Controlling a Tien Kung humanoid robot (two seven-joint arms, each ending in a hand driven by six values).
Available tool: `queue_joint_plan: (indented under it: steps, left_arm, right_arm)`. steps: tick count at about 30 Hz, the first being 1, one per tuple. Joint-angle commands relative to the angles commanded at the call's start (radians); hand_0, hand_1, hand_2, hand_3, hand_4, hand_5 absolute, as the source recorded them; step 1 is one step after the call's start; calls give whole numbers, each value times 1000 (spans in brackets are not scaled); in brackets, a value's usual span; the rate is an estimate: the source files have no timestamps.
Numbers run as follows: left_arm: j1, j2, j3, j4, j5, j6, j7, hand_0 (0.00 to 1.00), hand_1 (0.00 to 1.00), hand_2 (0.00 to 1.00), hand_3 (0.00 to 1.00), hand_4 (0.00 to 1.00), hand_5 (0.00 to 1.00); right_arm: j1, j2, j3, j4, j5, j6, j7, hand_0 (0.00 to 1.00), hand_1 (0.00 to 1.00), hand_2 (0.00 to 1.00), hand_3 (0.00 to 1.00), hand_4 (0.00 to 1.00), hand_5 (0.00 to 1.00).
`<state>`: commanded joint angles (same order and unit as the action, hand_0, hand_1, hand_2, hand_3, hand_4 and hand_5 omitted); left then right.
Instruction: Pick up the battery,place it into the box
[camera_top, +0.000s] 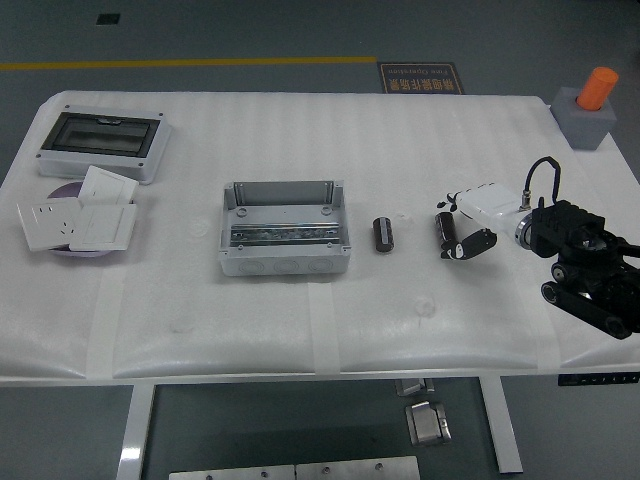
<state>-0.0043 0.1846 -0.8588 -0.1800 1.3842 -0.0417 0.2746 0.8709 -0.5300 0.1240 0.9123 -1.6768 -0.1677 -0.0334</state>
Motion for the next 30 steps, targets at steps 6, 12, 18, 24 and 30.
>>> queue_joint_plan:
  steps: [6,12,18,24,30]
  left_arm:
    - [1,-1,5,0,-4,-1,-3,627,646,506,611,558,385]
    - [1,-1,10,0,-8,-2,-7,627,646,508,612,560,397]
    - [0,-3,21,0,-20,-2,-11,627,646,508,613,562,406]
    - [5,-5,11,0,-13,-2,-9,627,647,507,614,562,413]
    - [10,-6,1,0,-7,-1,-8,627,645,507,615,563,419]
  right_arm:
    - [-5,0,-2,-5,-2,-7,4,802,702,672,712,676,271]
    - [-9,0,-4,-9,-2,-20,10,788,687,661,690,478,183]
    - [-16,-3,8,0,-2,-41,14,781,680,662,688,436,177]
    - [-31,-23,85,45,-17,-67,15,769,671,658,683,390,167]
    - [-66,-45,204,146,-56,-91,5,758,668,655,679,388,169]
